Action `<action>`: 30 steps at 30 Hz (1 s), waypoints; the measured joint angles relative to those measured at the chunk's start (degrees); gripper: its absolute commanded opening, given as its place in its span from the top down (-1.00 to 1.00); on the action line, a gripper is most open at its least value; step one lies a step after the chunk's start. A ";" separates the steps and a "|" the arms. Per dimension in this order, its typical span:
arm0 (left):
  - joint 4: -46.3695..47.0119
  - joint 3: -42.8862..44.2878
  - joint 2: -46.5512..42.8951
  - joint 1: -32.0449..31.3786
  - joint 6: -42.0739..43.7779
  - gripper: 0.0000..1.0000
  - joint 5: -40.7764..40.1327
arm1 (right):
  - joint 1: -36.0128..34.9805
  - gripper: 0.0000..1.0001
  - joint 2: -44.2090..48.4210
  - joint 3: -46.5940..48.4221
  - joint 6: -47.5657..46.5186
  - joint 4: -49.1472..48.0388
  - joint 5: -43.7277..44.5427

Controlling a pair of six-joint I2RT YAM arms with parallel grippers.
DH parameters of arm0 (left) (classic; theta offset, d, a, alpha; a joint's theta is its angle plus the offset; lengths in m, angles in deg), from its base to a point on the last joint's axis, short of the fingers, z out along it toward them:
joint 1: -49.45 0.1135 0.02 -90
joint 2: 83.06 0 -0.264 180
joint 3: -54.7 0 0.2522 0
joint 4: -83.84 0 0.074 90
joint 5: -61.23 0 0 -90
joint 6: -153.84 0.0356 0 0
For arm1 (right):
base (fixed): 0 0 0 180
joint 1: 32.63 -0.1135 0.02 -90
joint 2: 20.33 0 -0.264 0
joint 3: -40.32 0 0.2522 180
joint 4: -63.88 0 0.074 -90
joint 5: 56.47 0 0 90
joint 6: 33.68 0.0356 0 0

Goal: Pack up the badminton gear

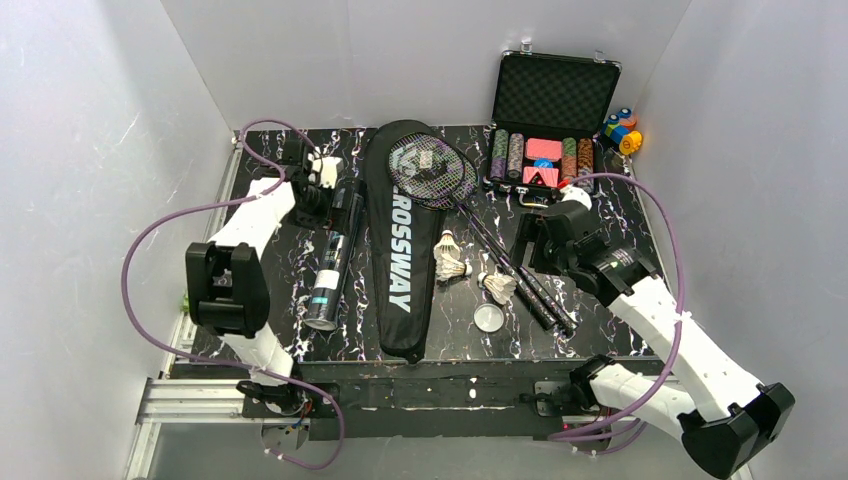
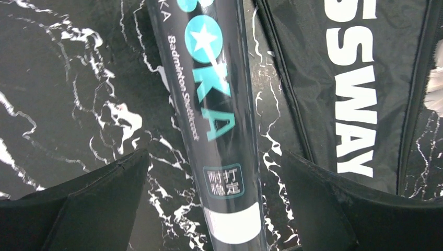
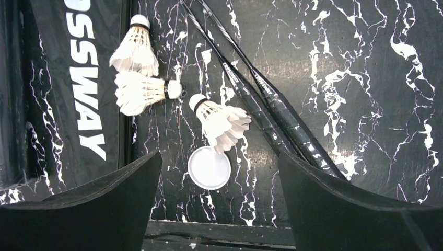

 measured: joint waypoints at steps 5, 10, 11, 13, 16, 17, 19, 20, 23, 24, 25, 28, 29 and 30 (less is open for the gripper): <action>1.27 0.46 5.73 -0.50 1.20 -0.96 0.31 | -3.52 -0.82 -0.07 0.00 1.33 1.79 2.38; 3.02 0.31 8.41 -0.57 1.95 -0.97 0.28 | -6.56 -0.82 -0.63 0.00 2.67 2.86 4.39; 3.52 0.09 8.52 -0.59 2.10 -0.96 0.26 | -6.99 -0.82 -0.98 0.00 2.89 2.95 4.68; 4.50 -0.52 8.68 -0.72 2.45 -0.93 0.26 | -7.69 -0.82 -1.77 0.00 3.15 2.97 5.09; 6.23 -2.29 8.79 -1.36 3.32 -0.78 0.09 | -8.33 -0.82 -3.02 0.00 3.58 2.97 5.27; 6.71 -2.99 8.85 -1.68 3.74 -0.74 -0.09 | -8.41 -0.82 -3.43 0.00 3.74 2.97 5.27; 7.39 -4.35 9.03 -2.27 4.70 -0.66 -0.50 | -8.59 -0.82 -4.20 0.00 4.02 3.04 5.35; 7.56 -4.81 9.09 -2.47 5.03 -0.57 -0.61 | -8.66 -0.81 -4.46 0.00 4.09 3.06 5.38; 8.98 -6.69 9.11 -3.17 6.14 -0.27 -0.96 | -8.70 -0.80 -4.72 0.00 4.13 3.06 5.49; 9.42 -7.04 8.76 -3.32 6.34 -0.19 -1.11 | -8.70 -0.80 -4.85 0.00 4.15 3.06 5.53; 9.94 -7.54 8.39 -3.43 6.56 -0.09 -1.51 | -8.70 -0.79 -5.14 0.00 4.13 3.06 5.60; 11.98 -9.90 6.69 -3.58 7.93 0.21 -2.27 | -8.74 -0.80 -6.73 0.00 4.11 2.80 5.66; 12.72 -10.88 6.03 -3.65 8.33 0.32 -2.56 | -8.76 -0.80 -7.41 0.00 4.09 2.56 5.62; 13.38 -11.93 5.22 -3.74 8.76 0.39 -2.91 | -8.85 -0.80 -8.44 0.11 4.00 2.29 5.57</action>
